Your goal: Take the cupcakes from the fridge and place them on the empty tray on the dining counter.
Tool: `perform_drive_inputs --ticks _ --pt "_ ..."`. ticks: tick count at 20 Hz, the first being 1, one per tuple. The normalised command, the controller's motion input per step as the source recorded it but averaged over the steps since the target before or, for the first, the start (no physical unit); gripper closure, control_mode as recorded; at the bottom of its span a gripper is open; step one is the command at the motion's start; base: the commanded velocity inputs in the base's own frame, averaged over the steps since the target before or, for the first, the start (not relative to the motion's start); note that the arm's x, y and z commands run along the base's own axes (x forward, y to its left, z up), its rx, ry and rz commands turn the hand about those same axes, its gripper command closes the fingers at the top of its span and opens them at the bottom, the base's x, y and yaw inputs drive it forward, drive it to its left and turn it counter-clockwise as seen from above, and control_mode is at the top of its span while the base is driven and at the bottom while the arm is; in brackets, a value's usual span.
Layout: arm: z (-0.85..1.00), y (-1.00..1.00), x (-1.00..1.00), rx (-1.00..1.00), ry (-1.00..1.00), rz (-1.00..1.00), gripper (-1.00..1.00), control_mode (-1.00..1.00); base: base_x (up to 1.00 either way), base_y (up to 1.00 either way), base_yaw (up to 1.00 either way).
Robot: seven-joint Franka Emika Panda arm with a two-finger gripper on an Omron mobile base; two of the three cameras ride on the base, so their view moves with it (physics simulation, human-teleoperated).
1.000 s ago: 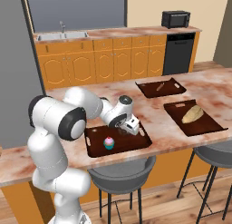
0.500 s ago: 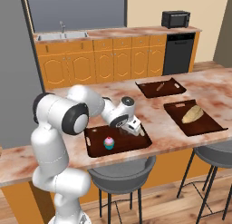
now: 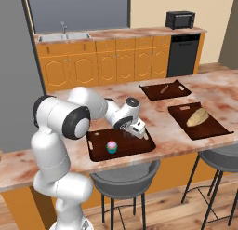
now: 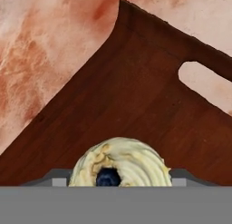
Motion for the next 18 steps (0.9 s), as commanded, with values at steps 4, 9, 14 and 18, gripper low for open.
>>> perform_drive_inputs --ticks 4,9,14,18 --pt "0.33 0.00 -0.27 0.00 -0.07 0.00 -1.00 -1.00 0.00 0.00 0.00" --pt "0.19 0.00 -0.21 0.00 -0.06 0.00 -1.00 -1.00 0.00 0.00 0.00" --pt "0.52 -0.03 -0.22 0.00 -0.07 0.00 -1.00 -1.00 0.00 0.00 0.00" --pt "1.00 -0.01 -0.34 0.00 0.01 0.01 -1.00 -1.00 0.00 0.00 0.00"
